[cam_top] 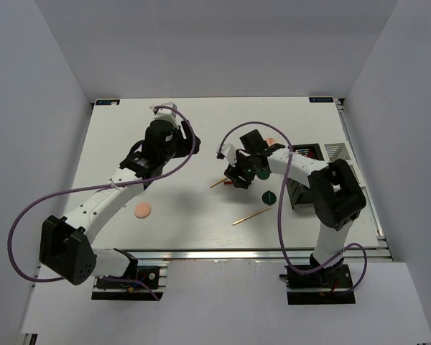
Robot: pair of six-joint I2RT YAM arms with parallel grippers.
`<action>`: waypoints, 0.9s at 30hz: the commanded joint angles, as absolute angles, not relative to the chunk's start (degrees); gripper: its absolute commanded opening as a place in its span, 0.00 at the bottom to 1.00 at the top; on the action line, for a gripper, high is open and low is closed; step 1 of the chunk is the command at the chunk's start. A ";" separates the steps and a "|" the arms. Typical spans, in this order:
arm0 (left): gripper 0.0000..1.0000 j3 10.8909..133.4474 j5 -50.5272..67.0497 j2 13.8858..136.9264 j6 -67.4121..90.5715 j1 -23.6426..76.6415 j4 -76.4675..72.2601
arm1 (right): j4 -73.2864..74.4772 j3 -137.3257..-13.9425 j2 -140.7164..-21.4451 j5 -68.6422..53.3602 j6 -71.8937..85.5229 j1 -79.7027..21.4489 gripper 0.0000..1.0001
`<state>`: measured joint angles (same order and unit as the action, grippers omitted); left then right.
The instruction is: Organize the makeup
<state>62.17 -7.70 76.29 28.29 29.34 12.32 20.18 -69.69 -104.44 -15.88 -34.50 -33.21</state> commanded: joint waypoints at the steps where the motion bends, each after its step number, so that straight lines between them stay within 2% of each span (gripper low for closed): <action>1: 0.77 62.67 -9.93 74.27 27.42 29.09 14.59 | 23.29 -72.25 -106.17 -14.77 -36.56 -34.01 0.65; 14: 0.77 62.23 -8.35 75.23 27.77 29.00 14.50 | 20.39 -70.75 -109.95 -12.04 -37.44 -35.42 0.58; 20: 0.77 58.81 -8.00 73.22 28.30 29.00 13.10 | 19.60 -68.82 -110.57 -10.81 -39.28 -35.51 0.46; 21: 0.77 58.19 -7.74 72.86 28.21 28.92 12.31 | 19.77 -68.47 -110.22 -10.72 -39.64 -35.51 0.37; 23: 0.77 56.35 -6.68 71.64 28.21 29.00 10.38 | 19.95 -67.24 -109.60 -11.25 -40.78 -35.51 0.30; 27: 0.77 53.18 -4.57 69.88 27.95 29.00 6.51 | 20.83 -64.25 -104.60 -16.32 -43.68 -35.25 0.03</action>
